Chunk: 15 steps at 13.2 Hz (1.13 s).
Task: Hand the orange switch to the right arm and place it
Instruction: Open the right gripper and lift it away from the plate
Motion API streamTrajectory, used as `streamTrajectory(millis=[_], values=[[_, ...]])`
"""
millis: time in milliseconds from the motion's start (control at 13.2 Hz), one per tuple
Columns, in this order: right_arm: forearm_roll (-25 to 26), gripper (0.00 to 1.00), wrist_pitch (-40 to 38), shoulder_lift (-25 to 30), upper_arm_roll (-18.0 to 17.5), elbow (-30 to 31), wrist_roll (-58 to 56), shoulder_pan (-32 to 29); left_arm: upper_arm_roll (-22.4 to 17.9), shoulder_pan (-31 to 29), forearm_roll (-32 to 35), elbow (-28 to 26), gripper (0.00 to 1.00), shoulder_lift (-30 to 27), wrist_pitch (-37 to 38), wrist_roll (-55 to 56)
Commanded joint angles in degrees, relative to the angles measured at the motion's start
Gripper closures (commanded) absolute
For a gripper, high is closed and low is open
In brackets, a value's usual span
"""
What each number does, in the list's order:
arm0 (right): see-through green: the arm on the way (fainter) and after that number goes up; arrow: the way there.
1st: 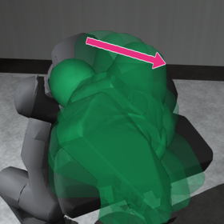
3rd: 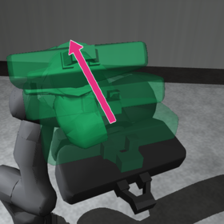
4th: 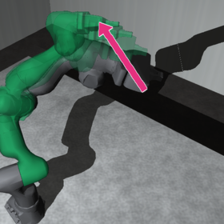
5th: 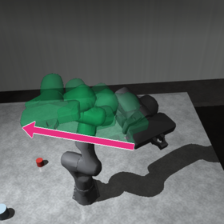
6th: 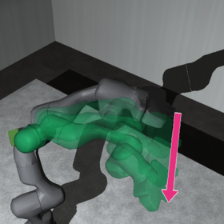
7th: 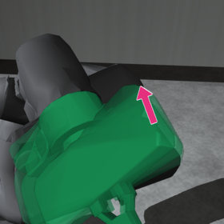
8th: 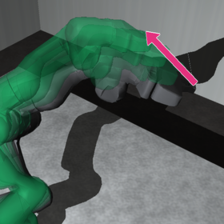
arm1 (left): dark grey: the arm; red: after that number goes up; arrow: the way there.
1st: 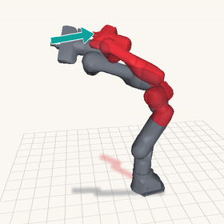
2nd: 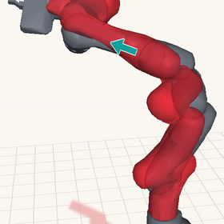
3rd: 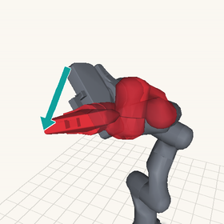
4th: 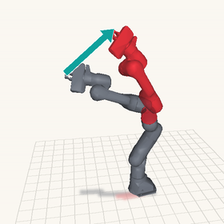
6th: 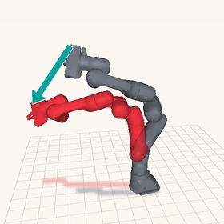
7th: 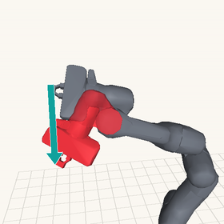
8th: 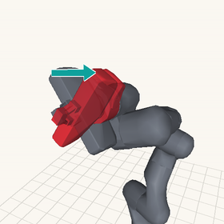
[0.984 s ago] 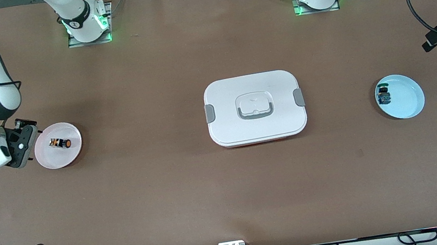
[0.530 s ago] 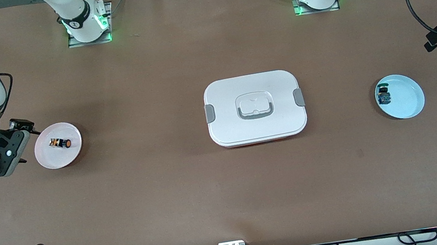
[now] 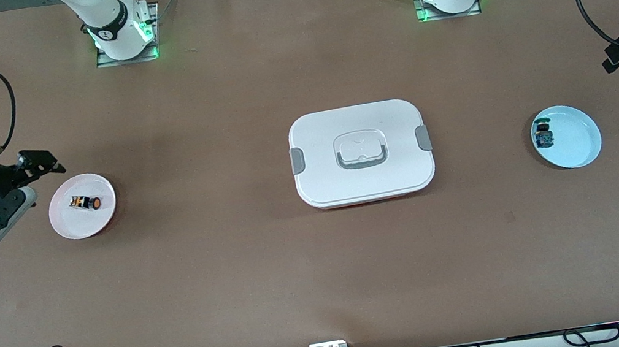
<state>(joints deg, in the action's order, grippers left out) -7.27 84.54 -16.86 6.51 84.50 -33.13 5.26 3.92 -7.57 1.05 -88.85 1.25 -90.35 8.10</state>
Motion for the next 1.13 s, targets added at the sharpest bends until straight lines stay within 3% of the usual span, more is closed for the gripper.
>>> streamTrajectory(millis=[0, 151, 303, 530, 605, 908, 984, 1059], values=[[-1.16, 0.00, -7.61, -0.63, -0.01, -3.47, 18.98, 2.12, 0.04, 0.01, 0.97, 2.02, 0.00, 0.86, 1.49, 0.08], [-1.17, 0.00, -12.54, 0.07, -0.09, -4.25, 28.09, 2.48, 0.04, 0.01, 1.06, 2.02, 0.00, 0.86, 1.49, 0.08], [-0.21, 0.00, -14.76, 0.08, -0.18, -6.01, 29.52, 2.65, 0.04, 0.01, 1.06, 2.02, 0.00, 0.86, 1.49, 0.08], [10.93, 0.00, -7.58, 0.16, -0.01, -6.98, 27.87, 5.29, 0.04, -0.08, 0.88, 2.02, 0.00, 0.86, 1.49, 0.08], [11.83, 0.00, -5.38, 0.51, 0.17, -7.16, 27.33, 5.20, 0.04, -0.08, 0.88, 2.02, 0.00, 0.86, 1.49, 0.08], [10.62, 0.00, -2.63, 2.44, 0.61, -7.07, 40.39, 3.90, 0.04, -0.17, 0.79, 2.02, 0.00, 0.86, 1.49, 0.08], [9.39, 0.00, -1.41, 2.54, -0.26, -6.81, 41.82, 1.62, 0.04, -0.25, 0.79, 2.02, 0.00, 0.86, 1.49, 0.08], [9.30, 0.00, -0.01, 2.71, -3.66, -5.85, 41.31, -2.05, 0.04, -0.26, 0.79, 2.02, 0.00, 0.86, 1.49, 0.08]])
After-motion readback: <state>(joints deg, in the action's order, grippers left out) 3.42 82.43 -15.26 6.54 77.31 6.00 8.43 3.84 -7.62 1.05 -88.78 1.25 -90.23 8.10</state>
